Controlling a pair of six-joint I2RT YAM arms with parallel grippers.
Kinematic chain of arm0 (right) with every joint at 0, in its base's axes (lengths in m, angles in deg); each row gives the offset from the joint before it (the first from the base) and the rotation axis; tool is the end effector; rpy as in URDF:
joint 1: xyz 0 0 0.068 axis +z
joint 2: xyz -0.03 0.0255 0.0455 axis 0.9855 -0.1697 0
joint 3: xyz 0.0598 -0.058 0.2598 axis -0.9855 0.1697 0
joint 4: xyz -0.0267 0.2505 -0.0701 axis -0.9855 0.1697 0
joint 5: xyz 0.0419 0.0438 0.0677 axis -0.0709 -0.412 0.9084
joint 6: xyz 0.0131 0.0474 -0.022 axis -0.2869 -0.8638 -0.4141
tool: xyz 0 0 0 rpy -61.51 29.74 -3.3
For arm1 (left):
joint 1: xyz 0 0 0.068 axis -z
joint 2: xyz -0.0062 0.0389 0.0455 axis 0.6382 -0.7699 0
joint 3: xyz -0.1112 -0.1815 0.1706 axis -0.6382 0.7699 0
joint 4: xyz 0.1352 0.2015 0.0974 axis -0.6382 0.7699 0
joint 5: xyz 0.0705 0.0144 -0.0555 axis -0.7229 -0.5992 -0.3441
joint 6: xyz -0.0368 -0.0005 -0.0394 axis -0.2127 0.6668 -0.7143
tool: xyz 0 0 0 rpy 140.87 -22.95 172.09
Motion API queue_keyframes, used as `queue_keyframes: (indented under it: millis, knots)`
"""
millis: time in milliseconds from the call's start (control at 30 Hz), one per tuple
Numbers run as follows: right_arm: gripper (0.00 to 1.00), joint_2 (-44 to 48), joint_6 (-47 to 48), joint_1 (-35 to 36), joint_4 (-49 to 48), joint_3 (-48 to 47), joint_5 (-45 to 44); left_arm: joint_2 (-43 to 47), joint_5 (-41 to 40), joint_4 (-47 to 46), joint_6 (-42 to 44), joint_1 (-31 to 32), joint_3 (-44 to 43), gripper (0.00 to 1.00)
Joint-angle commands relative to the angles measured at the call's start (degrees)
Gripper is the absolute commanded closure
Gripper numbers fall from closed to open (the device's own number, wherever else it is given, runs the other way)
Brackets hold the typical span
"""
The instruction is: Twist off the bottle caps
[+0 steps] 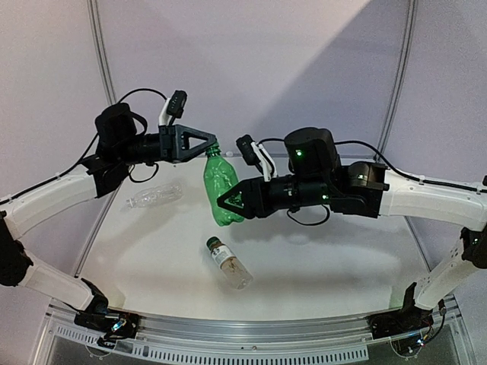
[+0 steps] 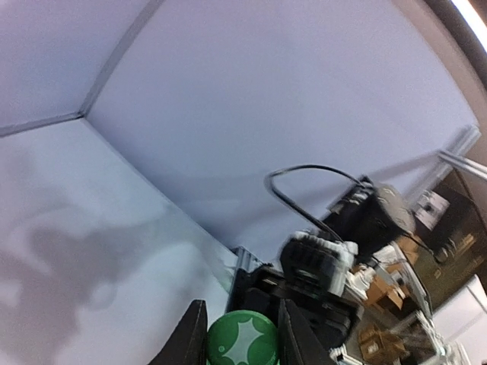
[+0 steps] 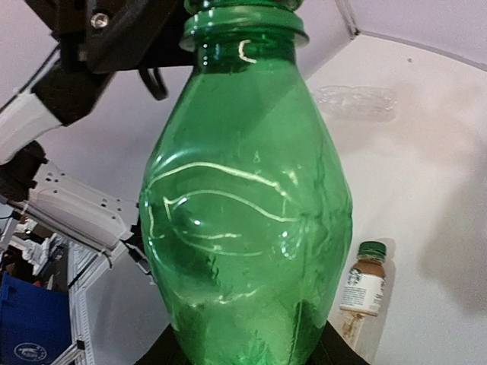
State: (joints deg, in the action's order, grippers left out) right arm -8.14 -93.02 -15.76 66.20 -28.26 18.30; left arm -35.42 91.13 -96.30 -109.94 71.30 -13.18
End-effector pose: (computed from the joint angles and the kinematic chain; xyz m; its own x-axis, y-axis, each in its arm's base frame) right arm 0.1507 0.3308 0.3552 -0.6479 -0.1319 -0.7502 -0.7259 0.4052 0.5557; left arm 0.2437 -0.1825 0.3784 -0.6765 -0.1244 -0.7259 0.7245 0.0648 -0.6863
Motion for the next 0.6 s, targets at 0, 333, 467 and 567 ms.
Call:
queue_keyframes:
  millis: [0,333,467,567]
  knots:
    - [1.00,-2.66,0.83,-0.30,15.20,-7.96,-19.85,-2.10,-15.32,24.15,5.21,3.79,-5.71,0.89]
    - [1.00,-18.49,-0.23,0.63,45.73,-29.12,-44.52,-11.10,-30.48,48.77,-4.50,6.63,-19.11,0.88]
    - [1.00,-17.61,-0.75,1.00,44.61,-27.80,-43.54,-11.63,-30.11,48.65,-5.22,7.19,-19.86,0.86]
    - [1.00,-15.45,-0.09,1.32,41.46,-23.84,-40.49,-10.15,-28.01,44.50,-4.58,7.18,-17.36,0.84]
